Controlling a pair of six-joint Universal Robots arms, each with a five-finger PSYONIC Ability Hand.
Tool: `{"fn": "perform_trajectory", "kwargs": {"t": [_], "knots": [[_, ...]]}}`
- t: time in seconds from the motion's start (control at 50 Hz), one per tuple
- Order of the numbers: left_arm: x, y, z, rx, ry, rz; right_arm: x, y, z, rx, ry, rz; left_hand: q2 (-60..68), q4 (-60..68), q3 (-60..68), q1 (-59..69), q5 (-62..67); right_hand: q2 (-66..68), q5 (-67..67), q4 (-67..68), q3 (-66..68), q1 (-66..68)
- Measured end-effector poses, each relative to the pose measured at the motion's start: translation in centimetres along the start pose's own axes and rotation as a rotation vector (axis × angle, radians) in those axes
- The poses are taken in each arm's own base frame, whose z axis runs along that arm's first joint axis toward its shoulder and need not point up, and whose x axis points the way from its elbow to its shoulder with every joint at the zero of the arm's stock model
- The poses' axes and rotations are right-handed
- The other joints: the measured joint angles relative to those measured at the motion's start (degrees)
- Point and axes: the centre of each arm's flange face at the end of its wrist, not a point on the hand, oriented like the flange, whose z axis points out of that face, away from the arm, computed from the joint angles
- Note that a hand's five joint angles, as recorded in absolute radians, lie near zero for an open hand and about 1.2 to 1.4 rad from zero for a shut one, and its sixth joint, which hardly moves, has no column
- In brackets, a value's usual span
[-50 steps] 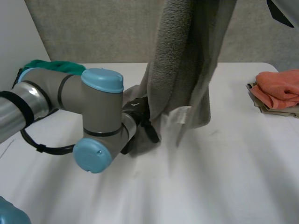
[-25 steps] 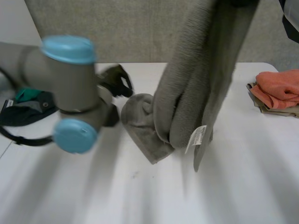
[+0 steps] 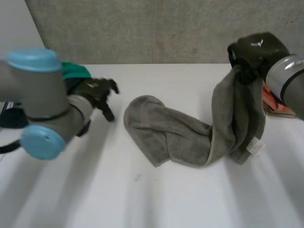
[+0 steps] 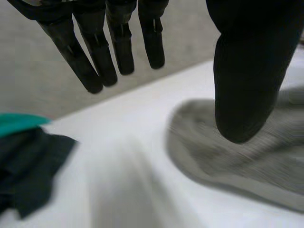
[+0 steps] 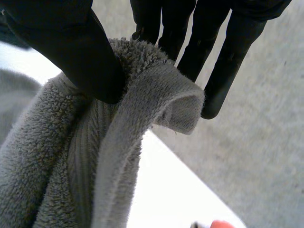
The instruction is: Fold the laundry.
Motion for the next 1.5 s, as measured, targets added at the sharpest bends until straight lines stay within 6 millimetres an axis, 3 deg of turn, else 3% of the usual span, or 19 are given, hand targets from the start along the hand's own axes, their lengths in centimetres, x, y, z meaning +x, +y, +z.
{"fn": "perform_trajectory", "kwargs": {"t": [0.18,0.3,0.46,0.5,0.54,0.58,0.6,0.68,0.72,0.88,0.98,1.06,1.16,1.24,1.32,1.36,1.38,1.4,1.5], "knots": [[6.8,2.7,-0.9,-0.040,0.163,0.052,0.0,-8.3,-5.1,0.263,0.016,0.028,-5.7,-5.4,-5.9,-4.4,-5.8,0.0,0.0,0.0,0.0,0.0],[10.5,3.9,-1.4,-0.027,0.255,0.080,-0.2,-11.6,-8.0,0.371,0.012,0.054,-7.9,-7.4,-7.9,-6.7,-7.9,0.0,0.0,0.0,0.0,0.0],[13.5,4.7,-1.2,0.002,0.319,0.076,-1.4,-12.8,-9.7,0.387,-0.025,0.068,-7.1,-7.0,-7.5,-6.2,-7.0,0.0,0.0,0.0,0.0,0.0],[14.3,4.8,-1.2,0.003,0.345,0.055,-1.8,-12.8,-10.0,0.383,-0.034,0.071,0.5,1.2,0.2,3.2,1.4,0.0,0.0,0.0,0.0,0.0],[14.9,5.0,-1.4,-0.011,0.370,0.029,-1.9,-12.8,-9.9,0.381,-0.030,0.071,20.8,20.3,20.4,24.2,20.2,0.0,0.0,0.0,0.0,0.0],[15.1,5.0,-1.6,-0.018,0.380,0.015,-1.9,-12.8,-9.8,0.378,-0.025,0.071,20.8,20.3,20.4,24.2,20.2,0.0,0.0,0.0,0.0,0.0],[15.0,4.9,-1.7,-0.033,0.377,-0.015,-1.6,-12.4,-9.3,0.366,-0.011,0.070,40.4,40.7,39.5,39.5,39.6,0.0,0.0,0.0,0.0,0.0],[12.7,3.4,-1.2,-0.031,0.280,-0.058,-0.7,-10.8,-7.4,0.315,0.029,0.060,42.4,43.0,41.3,39.5,40.7,0.0,0.0,0.0,0.0,0.0],[10.4,2.0,-0.7,-0.011,0.188,-0.064,0.0,-9.3,-5.9,0.268,0.053,0.050,42.7,43.4,41.8,39.5,40.7,0.0,0.0,0.0,0.0,0.0],[1.9,-5.7,-1.8,0.133,-0.046,0.081,1.5,-2.2,-1.0,0.093,0.060,0.013,42.7,43.4,41.8,39.5,40.7,0.0,0.0,0.0,0.0,0.0],[0.5,-8.3,-2.6,0.194,-0.046,0.233,0.8,1.9,0.9,0.040,0.002,0.008,42.7,43.4,41.8,39.5,40.7,0.0,0.0,0.0,0.0,0.0],[0.8,-7.4,-1.6,0.169,-0.019,0.353,-0.9,5.8,2.4,0.025,-0.068,0.011,42.7,43.4,41.8,39.5,40.7,0.0,0.0,0.0,0.0,0.0],[1.7,-3.4,1.4,0.068,-0.002,0.468,-3.0,9.7,3.6,0.024,-0.110,-0.002,42.7,43.4,41.8,39.5,40.7,0.0,0.0,0.0,0.0,0.0],[2.6,1.2,4.2,-0.039,0.004,0.549,-4.8,13.3,4.5,0.001,-0.106,-0.048,41.9,42.8,41.4,39.4,40.5,0.0,0.0,0.0,0.0,0.0],[3.4,3.8,5.4,-0.088,0.012,0.576,-5.5,15.5,4.7,-0.046,-0.079,-0.097,30.5,31.0,30.2,29.4,30.9,0.0,0.0,0.0,0.0,0.0],[3.7,4.1,5.5,-0.092,0.015,0.578,-5.6,15.8,4.7,-0.059,-0.070,-0.108,30.5,31.0,30.2,29.4,30.9,0.0,0.0,0.0,0.0,0.0],[3.9,4.2,5.4,-0.092,0.017,0.576,-5.6,16.2,4.6,-0.079,-0.060,-0.118,5.5,6.2,5.9,4.5,6.2,0.0,0.0,0.0,0.0,0.0],[3.9,4.2,5.3,-0.090,0.016,0.573,-5.6,16.3,4.6,-0.086,-0.055,-0.121,1.4,1.8,1.2,0.7,1.7,0.0,0.0,0.0,0.0,0.0],[3.7,2.5,4.1,-0.053,-0.003,0.534,-5.4,16.3,4.4,-0.104,-0.035,-0.117,-3.5,-3.4,-3.7,-2.6,-3.6,0.0,0.0,0.0,0.0,0.0]]}}
